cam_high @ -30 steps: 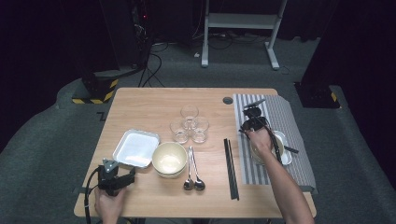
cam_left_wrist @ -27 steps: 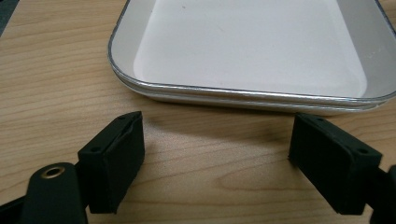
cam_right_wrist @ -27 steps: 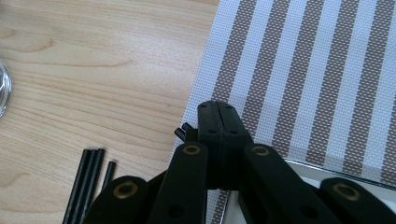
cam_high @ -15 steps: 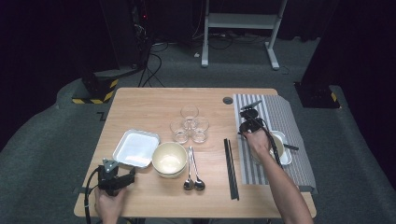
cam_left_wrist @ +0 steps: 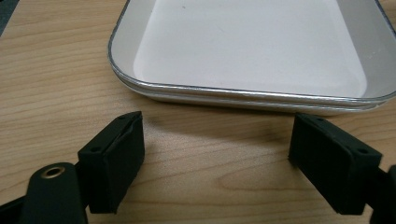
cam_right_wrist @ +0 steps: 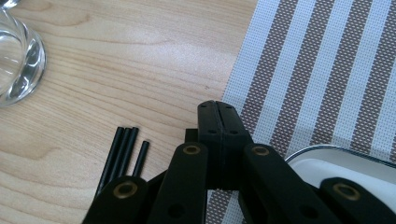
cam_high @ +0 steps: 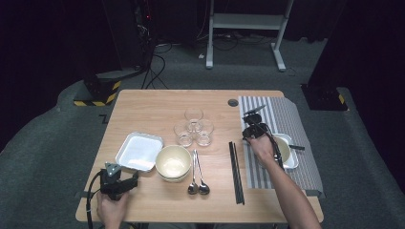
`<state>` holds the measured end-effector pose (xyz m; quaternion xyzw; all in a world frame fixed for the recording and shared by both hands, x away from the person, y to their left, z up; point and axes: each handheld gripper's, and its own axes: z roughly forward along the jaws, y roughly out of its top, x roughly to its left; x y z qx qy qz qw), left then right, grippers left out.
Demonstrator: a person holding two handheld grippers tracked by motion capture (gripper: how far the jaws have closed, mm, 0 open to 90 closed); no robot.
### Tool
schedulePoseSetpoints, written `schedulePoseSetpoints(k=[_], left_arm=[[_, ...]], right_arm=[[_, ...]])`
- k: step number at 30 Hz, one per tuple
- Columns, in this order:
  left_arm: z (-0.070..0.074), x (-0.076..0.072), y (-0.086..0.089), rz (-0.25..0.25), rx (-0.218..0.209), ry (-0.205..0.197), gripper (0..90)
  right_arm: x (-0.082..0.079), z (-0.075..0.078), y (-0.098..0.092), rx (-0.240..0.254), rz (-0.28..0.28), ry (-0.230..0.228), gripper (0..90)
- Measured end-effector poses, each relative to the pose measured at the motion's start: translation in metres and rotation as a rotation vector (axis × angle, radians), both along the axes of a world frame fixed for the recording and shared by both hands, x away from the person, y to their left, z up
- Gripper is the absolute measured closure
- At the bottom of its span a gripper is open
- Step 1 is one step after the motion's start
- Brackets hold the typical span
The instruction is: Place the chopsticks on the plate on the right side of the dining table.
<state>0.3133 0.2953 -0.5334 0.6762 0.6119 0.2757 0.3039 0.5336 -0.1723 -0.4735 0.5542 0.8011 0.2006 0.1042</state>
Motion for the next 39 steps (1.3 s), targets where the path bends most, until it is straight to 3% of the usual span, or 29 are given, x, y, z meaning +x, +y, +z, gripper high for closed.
schedulePoseSetpoints(k=[39], left_arm=[[0.000,0.000,0.000,0.000,0.000,0.000,18.4]], right_arm=[[-0.018,0.002,0.002,0.045,0.015,-0.016,89.6]])
